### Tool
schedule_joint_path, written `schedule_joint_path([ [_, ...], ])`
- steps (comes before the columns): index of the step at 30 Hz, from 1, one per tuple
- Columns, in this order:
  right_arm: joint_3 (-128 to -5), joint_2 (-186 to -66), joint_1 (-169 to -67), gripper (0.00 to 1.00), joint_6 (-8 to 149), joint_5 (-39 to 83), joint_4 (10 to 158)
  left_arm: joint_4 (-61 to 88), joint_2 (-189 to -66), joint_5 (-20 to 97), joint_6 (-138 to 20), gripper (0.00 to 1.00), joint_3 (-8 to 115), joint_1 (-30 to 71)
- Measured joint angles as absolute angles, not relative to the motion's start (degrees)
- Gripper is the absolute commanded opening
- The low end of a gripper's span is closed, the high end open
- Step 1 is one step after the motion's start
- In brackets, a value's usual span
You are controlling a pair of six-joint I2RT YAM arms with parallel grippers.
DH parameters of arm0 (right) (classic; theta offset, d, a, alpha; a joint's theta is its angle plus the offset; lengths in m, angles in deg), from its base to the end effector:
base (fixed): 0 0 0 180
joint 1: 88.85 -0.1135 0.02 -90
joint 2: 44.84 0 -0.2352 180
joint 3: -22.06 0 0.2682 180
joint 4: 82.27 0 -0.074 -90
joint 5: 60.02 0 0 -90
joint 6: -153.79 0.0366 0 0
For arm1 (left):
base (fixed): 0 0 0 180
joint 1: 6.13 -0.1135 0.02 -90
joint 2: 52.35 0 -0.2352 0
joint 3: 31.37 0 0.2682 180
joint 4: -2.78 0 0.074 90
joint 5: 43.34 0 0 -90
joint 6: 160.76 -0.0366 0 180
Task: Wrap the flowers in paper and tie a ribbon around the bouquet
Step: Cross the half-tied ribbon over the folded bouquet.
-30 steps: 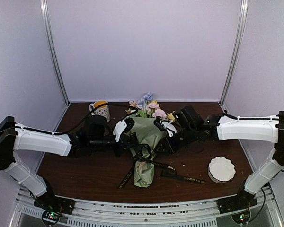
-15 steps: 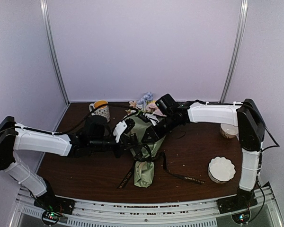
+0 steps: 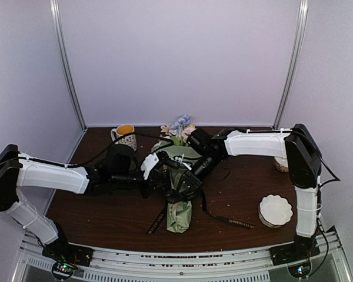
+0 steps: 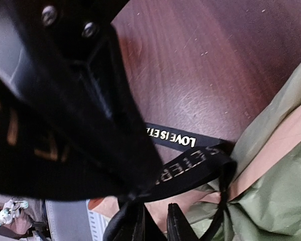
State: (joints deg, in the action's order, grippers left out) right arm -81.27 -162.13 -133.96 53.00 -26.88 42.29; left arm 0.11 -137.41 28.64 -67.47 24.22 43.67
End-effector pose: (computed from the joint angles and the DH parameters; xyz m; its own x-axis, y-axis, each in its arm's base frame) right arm 0.2755 0.3200 0.1698 -0.5375 -0.6846 -0.4924 -0.7084 0.0498 0.7041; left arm 0.2046 -0.2596 0.1668 -0.3425 0.3207 -0.8831 0.8864 0.4220 -0.1905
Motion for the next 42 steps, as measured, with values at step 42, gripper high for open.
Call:
schedule_joint_path([
  [42, -74.91, -157.52, -138.02, 0.0, 57.99, -17.04, 51.03, 0.33, -138.63, 27.94, -67.88, 0.0, 25.09, 42.93],
])
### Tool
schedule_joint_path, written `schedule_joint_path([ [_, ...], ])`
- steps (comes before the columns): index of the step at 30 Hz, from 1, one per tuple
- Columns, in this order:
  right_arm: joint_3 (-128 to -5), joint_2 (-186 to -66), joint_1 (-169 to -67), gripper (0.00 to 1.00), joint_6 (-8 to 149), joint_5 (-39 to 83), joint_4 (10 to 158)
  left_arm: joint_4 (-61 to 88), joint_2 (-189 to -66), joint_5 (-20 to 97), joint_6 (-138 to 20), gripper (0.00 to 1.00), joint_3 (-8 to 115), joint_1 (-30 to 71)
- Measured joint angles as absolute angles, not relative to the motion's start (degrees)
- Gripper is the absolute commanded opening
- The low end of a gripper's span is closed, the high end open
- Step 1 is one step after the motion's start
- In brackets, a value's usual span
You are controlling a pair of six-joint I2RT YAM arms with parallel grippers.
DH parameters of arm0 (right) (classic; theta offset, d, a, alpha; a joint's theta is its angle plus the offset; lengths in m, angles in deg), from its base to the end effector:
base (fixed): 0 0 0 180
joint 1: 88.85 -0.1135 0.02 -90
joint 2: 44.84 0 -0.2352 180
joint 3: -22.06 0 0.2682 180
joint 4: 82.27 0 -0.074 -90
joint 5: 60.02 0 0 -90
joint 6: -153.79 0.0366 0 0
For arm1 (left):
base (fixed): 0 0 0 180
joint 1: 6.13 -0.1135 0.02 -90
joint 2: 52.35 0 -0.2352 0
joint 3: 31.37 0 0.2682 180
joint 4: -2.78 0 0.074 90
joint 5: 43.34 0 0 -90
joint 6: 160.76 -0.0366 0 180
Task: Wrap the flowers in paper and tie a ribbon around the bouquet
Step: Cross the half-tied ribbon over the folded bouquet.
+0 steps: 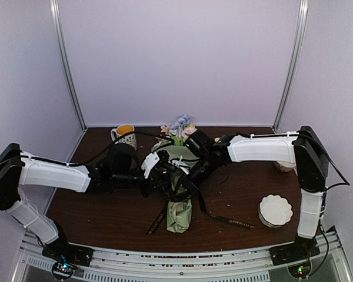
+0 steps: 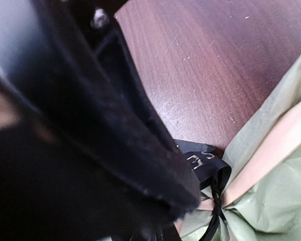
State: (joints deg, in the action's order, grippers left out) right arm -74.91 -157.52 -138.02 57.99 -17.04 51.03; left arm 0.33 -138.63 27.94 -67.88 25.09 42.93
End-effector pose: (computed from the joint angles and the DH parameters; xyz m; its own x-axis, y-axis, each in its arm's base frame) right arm 0.2509 0.3313 0.1702 -0.5020 -0.6863 -0.5263 -0.7922 0.1206 0.5983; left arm 0.2099 -0.2599 0.1649 -0.3462 0.3265 -0.8795 0.8859 0.4222 -0.1920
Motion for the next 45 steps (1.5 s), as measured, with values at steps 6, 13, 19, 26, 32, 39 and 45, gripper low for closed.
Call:
schedule_joint_path([
  [6, -74.94, -155.8, -138.02, 0.24, 58.16, -16.39, 50.79, 0.33, -138.63, 27.83, -67.88, 0.0, 25.09, 42.78],
  [13, -75.0, -155.75, -138.68, 0.32, 58.12, -14.75, 50.28, 0.13, -138.61, 27.83, -67.82, 0.0, 25.07, 42.69],
  [19, -75.33, -156.04, -140.01, 0.34, 57.81, -14.05, 49.5, -0.63, -138.61, 27.76, -67.68, 0.0, 25.07, 42.45],
  [26, -77.01, -157.68, -140.91, 0.17, 56.87, -12.82, 47.64, -0.48, -138.61, 27.66, -67.27, 0.0, 24.41, 42.23],
  [32, -77.03, -157.68, -140.93, 0.0, 57.51, -10.35, 47.95, -0.59, -138.61, 27.55, -67.23, 0.0, 24.3, 42.21],
  [39, -75.9, -156.8, -140.21, 0.0, 60.41, -8.8, 51.18, -1.24, -138.48, 27.55, -67.16, 0.0, 23.8, 41.6],
  [45, -73.28, -154.35, -138.65, 0.0, 63.5, -7.25, 54.07, -1.38, -138.48, 27.55, -66.9, 0.0, 23.41, 41.47],
])
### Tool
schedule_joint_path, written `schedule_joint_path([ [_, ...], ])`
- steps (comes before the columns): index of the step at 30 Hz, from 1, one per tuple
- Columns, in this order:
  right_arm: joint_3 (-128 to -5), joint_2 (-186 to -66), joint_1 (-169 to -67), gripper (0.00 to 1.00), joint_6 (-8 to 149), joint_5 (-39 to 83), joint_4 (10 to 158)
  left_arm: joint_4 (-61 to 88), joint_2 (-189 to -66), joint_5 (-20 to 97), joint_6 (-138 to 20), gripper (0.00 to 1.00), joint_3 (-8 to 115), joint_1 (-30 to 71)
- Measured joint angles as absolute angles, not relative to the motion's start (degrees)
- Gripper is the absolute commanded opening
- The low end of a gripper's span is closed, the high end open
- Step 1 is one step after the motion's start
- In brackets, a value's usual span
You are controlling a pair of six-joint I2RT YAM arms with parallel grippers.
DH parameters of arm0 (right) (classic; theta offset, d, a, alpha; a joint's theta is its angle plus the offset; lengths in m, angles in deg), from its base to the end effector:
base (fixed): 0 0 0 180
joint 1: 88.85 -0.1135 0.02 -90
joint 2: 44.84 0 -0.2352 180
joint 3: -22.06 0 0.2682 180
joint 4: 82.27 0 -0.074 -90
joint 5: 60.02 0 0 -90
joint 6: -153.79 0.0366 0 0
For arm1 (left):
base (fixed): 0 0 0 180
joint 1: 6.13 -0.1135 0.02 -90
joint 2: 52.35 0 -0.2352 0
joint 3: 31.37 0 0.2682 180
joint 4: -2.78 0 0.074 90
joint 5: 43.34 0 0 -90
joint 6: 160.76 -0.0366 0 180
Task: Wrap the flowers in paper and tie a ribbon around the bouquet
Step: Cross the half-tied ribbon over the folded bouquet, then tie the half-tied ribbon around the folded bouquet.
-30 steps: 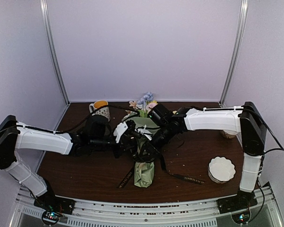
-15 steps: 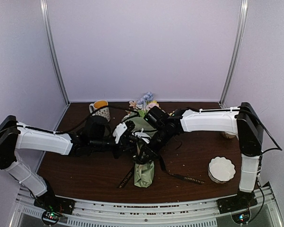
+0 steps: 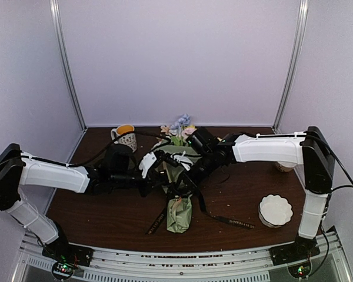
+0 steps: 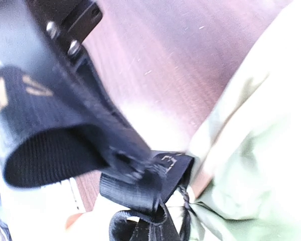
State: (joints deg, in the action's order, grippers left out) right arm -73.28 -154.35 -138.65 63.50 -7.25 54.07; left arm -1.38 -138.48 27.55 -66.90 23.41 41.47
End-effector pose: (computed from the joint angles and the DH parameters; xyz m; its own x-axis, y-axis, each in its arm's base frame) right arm 0.2500 0.3301 0.1822 -0.5422 -0.6479 -0.5350 -0.8188 0.2646 0.5094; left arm 0.2135 -0.2516 0.1590 -0.3676 0.3083 -0.8774 0.8714 0.4439 -0.2091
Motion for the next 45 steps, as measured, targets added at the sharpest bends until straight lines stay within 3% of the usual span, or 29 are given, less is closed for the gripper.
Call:
schedule_joint_path([
  [9, -71.92, -152.56, -137.78, 0.02, 66.8, -4.87, 56.43, -1.38, -138.48, 27.55, -66.77, 0.0, 23.3, 41.47],
  [23, -71.07, -152.54, -137.96, 0.22, 66.34, -3.69, 54.68, -1.35, -138.48, 27.57, -66.77, 0.0, 23.1, 41.42],
  [45, -73.14, -155.16, -139.86, 0.37, 62.64, -4.01, 51.75, -1.33, -138.48, 27.48, -66.77, 0.0, 23.1, 41.42],
])
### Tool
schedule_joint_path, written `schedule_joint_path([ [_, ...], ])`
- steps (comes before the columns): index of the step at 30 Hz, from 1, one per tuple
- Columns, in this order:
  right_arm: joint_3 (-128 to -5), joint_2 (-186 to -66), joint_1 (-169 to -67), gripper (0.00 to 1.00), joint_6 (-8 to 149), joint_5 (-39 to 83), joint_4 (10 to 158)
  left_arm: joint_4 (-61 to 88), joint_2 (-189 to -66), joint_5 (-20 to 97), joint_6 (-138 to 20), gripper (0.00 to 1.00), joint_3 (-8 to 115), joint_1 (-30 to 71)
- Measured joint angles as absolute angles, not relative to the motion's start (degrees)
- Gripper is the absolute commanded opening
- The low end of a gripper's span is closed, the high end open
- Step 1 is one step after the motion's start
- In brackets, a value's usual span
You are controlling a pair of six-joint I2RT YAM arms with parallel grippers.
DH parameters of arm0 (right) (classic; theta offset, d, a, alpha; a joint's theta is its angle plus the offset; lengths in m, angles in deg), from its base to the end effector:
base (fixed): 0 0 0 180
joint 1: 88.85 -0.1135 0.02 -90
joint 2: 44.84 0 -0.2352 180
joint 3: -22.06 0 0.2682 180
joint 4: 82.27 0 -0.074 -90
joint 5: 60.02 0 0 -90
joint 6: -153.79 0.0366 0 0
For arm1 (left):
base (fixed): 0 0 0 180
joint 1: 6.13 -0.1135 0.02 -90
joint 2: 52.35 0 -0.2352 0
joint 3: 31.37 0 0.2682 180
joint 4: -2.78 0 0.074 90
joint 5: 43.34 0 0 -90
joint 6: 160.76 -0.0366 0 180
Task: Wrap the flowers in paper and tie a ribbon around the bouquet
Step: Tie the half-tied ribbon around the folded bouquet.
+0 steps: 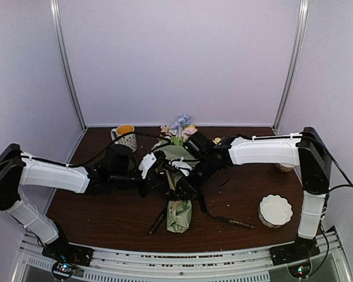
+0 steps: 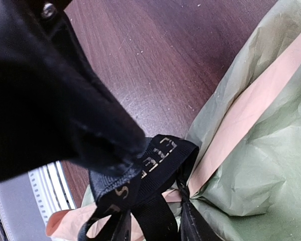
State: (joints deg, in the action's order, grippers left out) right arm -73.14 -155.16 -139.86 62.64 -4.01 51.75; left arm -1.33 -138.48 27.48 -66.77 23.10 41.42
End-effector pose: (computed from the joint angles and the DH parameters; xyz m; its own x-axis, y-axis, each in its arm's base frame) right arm 0.2427 0.3323 0.1728 -0.5344 -0.6866 -0.4930 -0.8253 0.2980 0.4796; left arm 0.2130 -0.2506 0.1572 -0.3736 0.3111 -0.8739 0.8696 0.4453 -0.2133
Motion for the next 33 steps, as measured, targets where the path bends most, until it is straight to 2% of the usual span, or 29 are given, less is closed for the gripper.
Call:
schedule_joint_path([
  [3, -73.93, -156.12, -139.86, 0.41, 62.34, -3.53, 50.96, -1.33, -138.48, 27.48, -66.77, 0.0, 23.1, 41.42],
  [8, -74.91, -157.48, -139.86, 0.41, 61.35, -3.01, 48.86, -1.33, -138.48, 27.48, -66.77, 0.0, 23.08, 41.42],
  [12, -75.53, -157.68, -139.86, 0.14, 60.22, -3.56, 47.2, -1.33, -138.48, 27.46, -66.77, 0.0, 23.1, 41.42],
  [13, -75.72, -157.68, -139.86, 0.11, 60.46, -3.82, 46.68, -1.33, -138.48, 27.46, -66.77, 0.0, 23.08, 41.42],
  [20, -76.01, -157.68, -139.83, 0.01, 60.81, -3.64, 45.98, -1.33, -138.48, 27.44, -66.77, 0.0, 23.08, 41.42],
  [33, -75.96, -156.34, -138.85, 0.01, 66.4, -0.56, 47.64, -1.4, -138.39, 27.85, -66.66, 0.0, 21.88, 41.16],
])
